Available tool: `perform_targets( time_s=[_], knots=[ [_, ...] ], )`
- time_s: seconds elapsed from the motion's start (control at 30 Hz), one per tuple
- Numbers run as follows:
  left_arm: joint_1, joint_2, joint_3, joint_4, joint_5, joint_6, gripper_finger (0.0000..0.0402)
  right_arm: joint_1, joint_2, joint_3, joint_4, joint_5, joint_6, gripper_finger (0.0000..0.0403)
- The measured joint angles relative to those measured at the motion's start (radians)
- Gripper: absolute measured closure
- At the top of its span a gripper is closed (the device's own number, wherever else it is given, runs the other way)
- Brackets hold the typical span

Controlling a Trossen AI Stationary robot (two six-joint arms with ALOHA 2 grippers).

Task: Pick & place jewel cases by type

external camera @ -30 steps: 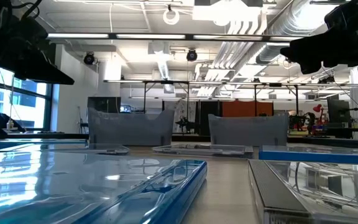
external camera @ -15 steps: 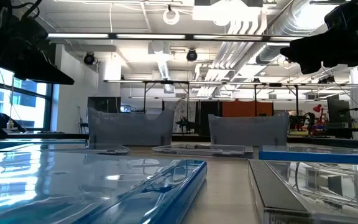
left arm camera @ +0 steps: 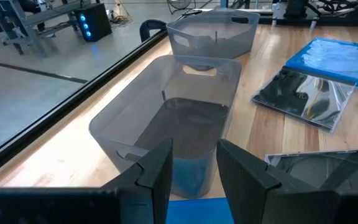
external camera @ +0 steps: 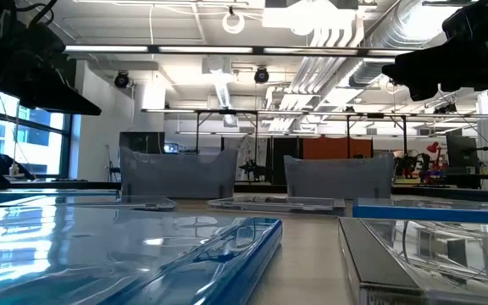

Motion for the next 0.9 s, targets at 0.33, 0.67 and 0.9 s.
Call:
perform_targets(
  time_s=[0.33,0.67,0.9],
  knots=[
    [0.0,0.0,0.0,0.0,0.0,0.0,0.0279,0.0,0.0,0.0,0.0,0.0,0.0,0.0213],
    [0.0,0.0,0.0,0.0,0.0,0.0,0.0279,0.0,0.0,0.0,0.0,0.0,0.0,0.0213],
    [0.0,0.0,0.005,-0.004,-0.002,0.025,0.0279,0.0,0.0,0.0,0.0,0.0,0.0,0.0213]
  ],
)
